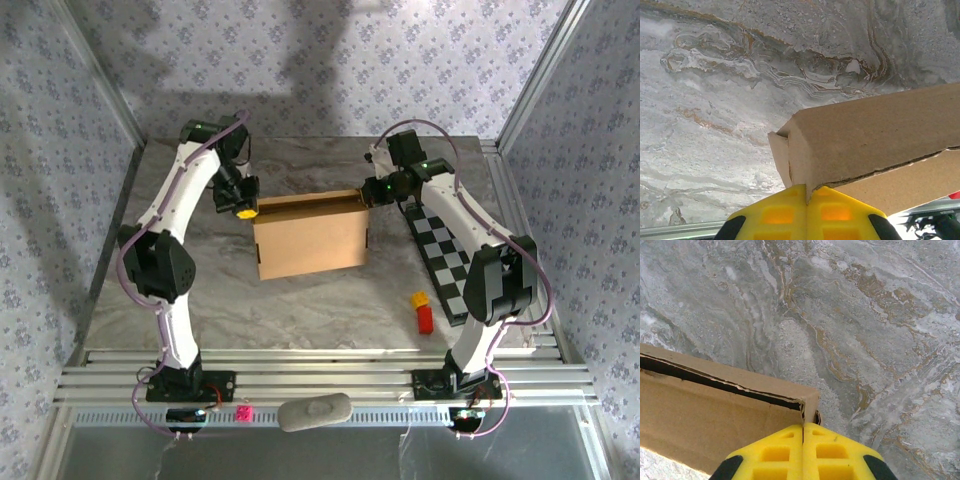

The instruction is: Fold the paper box

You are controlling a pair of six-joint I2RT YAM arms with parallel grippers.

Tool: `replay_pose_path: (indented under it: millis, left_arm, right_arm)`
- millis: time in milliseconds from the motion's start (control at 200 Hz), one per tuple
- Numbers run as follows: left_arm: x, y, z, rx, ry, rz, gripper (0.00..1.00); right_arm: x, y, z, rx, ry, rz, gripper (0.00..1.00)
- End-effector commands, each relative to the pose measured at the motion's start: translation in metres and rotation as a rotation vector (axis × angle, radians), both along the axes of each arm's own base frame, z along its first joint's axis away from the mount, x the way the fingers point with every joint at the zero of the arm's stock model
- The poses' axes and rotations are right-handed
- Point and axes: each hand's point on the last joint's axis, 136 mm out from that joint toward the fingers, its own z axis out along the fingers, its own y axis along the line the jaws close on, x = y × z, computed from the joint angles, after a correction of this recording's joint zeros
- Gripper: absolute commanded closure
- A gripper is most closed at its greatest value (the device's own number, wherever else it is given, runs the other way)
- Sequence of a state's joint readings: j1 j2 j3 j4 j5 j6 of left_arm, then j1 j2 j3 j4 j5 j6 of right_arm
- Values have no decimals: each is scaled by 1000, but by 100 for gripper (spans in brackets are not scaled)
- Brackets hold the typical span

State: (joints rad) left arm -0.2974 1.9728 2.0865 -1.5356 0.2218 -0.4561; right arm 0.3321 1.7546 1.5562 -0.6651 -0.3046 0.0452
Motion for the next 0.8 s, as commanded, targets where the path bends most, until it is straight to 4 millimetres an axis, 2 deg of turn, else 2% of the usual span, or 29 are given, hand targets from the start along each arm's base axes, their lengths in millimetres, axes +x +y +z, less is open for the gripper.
replay_pose_path:
  millis: [0, 795]
  left_arm:
    - [-7, -3, 11, -34, 51, 35, 100]
    - [-6, -5, 20, -107, 88, 88, 100]
  right_arm:
    - [-6, 1, 12, 14, -24, -2, 100]
    - [-2, 1, 24, 32, -44, -10, 100]
